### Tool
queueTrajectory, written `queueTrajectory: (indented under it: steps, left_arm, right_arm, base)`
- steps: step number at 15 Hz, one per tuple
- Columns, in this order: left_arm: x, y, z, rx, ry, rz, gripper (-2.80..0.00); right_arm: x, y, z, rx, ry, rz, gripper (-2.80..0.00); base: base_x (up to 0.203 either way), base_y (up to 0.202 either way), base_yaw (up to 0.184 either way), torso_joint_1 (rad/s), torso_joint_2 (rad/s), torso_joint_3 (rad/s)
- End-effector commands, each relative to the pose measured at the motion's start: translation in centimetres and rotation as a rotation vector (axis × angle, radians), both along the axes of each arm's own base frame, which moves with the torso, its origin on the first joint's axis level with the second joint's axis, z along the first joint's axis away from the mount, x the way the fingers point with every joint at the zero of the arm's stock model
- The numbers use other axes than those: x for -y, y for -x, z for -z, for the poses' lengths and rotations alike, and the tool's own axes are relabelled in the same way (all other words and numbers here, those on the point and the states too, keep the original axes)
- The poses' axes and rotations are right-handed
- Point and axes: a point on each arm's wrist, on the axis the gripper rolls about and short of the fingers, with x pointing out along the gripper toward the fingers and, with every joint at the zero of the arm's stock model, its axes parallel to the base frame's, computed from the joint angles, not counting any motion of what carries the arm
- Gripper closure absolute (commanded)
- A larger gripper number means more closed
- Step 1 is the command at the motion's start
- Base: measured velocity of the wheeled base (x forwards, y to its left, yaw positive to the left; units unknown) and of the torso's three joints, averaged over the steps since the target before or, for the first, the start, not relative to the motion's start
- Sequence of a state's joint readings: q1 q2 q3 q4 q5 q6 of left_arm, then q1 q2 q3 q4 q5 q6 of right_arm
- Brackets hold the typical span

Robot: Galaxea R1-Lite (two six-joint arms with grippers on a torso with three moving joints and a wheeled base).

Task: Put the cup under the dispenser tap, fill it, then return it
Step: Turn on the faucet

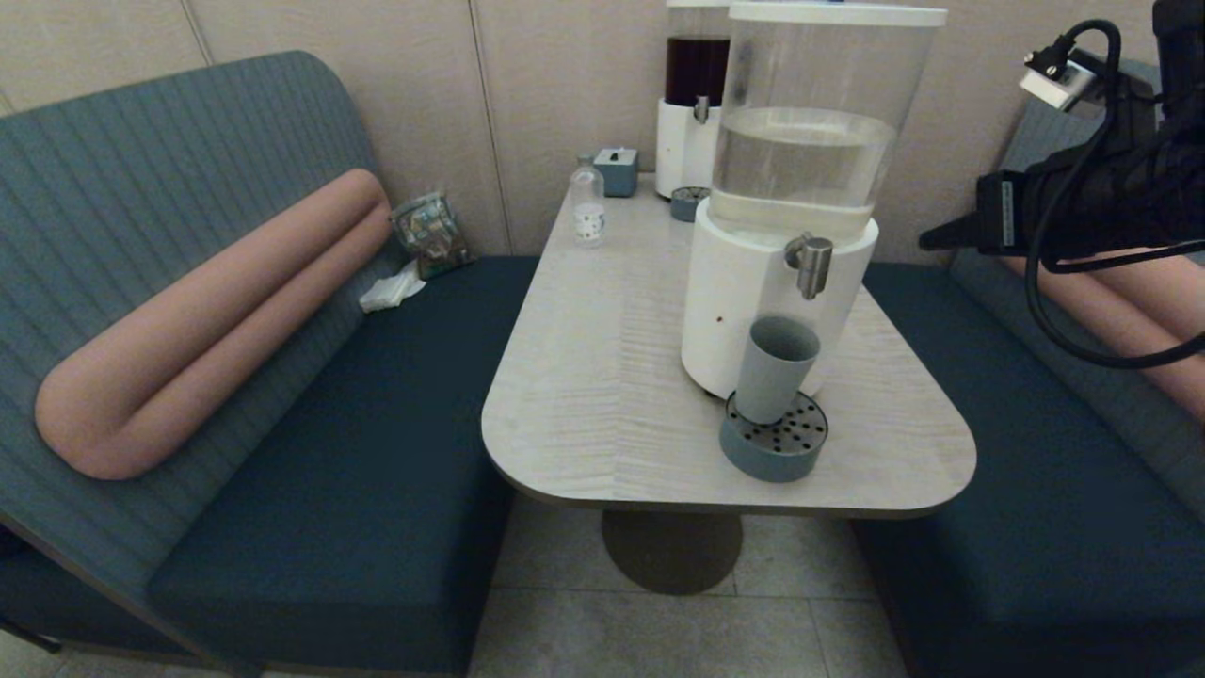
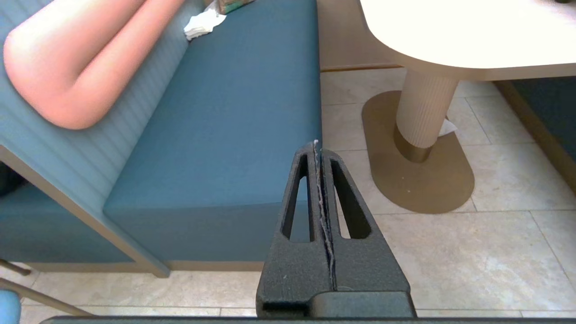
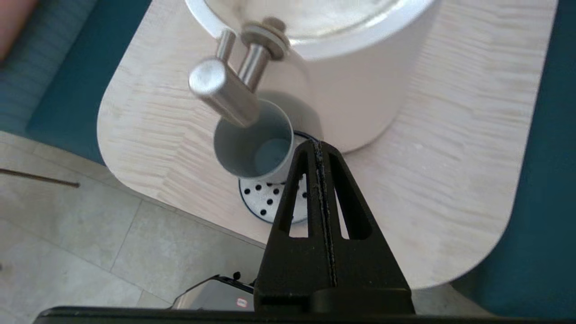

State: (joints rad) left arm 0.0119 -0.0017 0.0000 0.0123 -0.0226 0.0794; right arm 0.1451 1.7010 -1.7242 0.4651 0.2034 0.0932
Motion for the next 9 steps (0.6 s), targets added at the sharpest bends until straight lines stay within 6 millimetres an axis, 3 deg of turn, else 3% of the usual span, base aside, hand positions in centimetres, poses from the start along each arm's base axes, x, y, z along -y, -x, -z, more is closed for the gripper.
queueTrajectory:
  steps: [1, 9]
  left_arm:
    - [0.0, 0.0, 0.0, -0.002, 0.000, 0.000, 0.00]
    - [0.0, 0.0, 0.0, -0.002, 0.000, 0.000, 0.00]
  right_arm:
    - [-0.2, -1.1, 0.2, -0.013, 0.002, -0.005, 0.00]
    - [-4.0, -3.4, 0.0, 0.010, 0.044, -0.052, 0.00]
  base:
    - [0.000, 0.000, 0.000, 0.000, 0.00, 0.000]
    - [0.000, 0.000, 0.000, 0.000, 0.00, 0.000]
